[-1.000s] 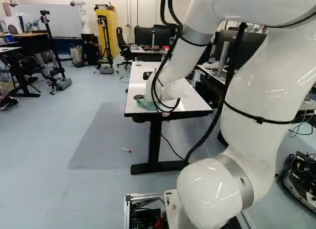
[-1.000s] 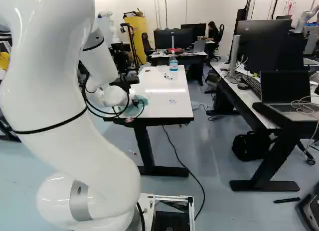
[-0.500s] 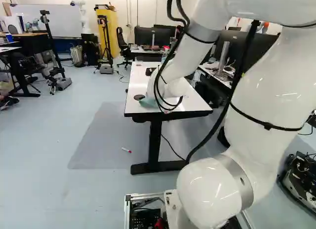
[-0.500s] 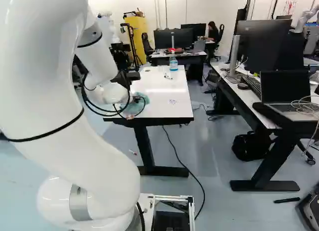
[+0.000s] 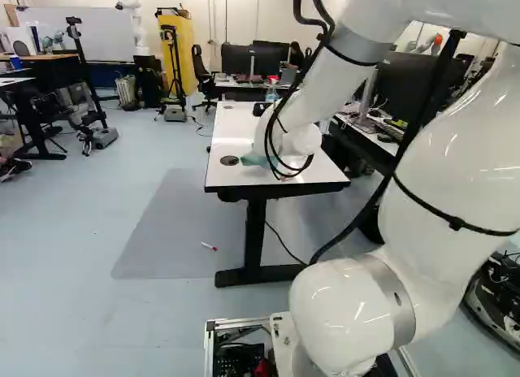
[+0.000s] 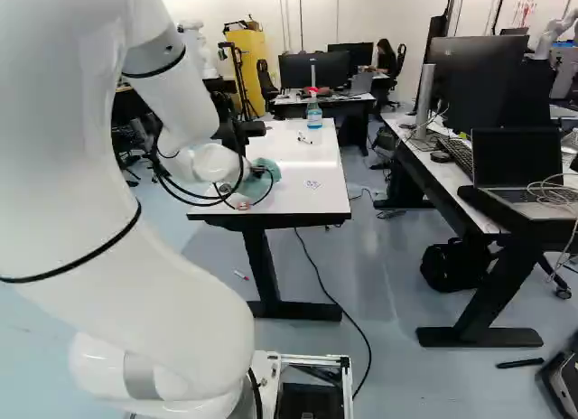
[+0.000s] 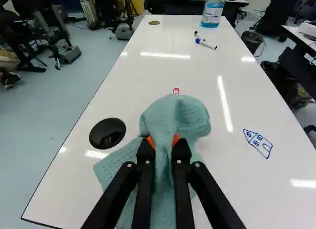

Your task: Clean the table with the green towel

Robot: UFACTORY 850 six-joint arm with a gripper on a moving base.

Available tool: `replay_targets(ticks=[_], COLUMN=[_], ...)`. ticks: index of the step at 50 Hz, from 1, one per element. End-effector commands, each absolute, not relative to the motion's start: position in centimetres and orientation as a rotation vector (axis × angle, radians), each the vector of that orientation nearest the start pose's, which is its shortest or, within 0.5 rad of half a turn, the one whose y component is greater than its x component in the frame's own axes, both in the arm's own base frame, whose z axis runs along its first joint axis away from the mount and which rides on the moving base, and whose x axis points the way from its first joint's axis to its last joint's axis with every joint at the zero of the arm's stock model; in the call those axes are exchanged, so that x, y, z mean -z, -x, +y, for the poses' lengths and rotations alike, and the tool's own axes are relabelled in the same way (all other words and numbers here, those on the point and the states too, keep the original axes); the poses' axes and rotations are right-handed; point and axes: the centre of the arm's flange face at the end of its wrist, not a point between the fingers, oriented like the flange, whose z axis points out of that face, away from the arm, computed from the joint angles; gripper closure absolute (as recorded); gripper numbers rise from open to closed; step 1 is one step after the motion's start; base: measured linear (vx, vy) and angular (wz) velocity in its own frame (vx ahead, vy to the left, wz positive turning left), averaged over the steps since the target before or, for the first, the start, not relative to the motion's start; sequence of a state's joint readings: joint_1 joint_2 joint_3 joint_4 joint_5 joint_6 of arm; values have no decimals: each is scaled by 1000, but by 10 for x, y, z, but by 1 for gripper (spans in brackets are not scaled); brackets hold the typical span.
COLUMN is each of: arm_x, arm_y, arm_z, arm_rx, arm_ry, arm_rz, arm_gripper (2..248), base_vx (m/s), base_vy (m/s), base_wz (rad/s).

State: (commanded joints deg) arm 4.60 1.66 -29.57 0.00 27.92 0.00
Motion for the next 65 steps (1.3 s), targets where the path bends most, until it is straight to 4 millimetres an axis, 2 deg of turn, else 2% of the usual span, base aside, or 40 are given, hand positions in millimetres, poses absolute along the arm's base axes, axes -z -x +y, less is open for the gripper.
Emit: replay_targets(ticks=[22, 46, 65], arm_x=[-445, -445, -446], arm_y=[-423, -445, -477], arm_z=[1, -34, -56], arm_rx=[1624, 1645, 1672], arm_ry=[2687, 2721, 2727], arm_rz=[-4, 103, 160], arm_gripper=[206, 206, 206], base_vx=[0, 0, 0], base_vy=[0, 0, 0], base_wz=[0, 0, 0])
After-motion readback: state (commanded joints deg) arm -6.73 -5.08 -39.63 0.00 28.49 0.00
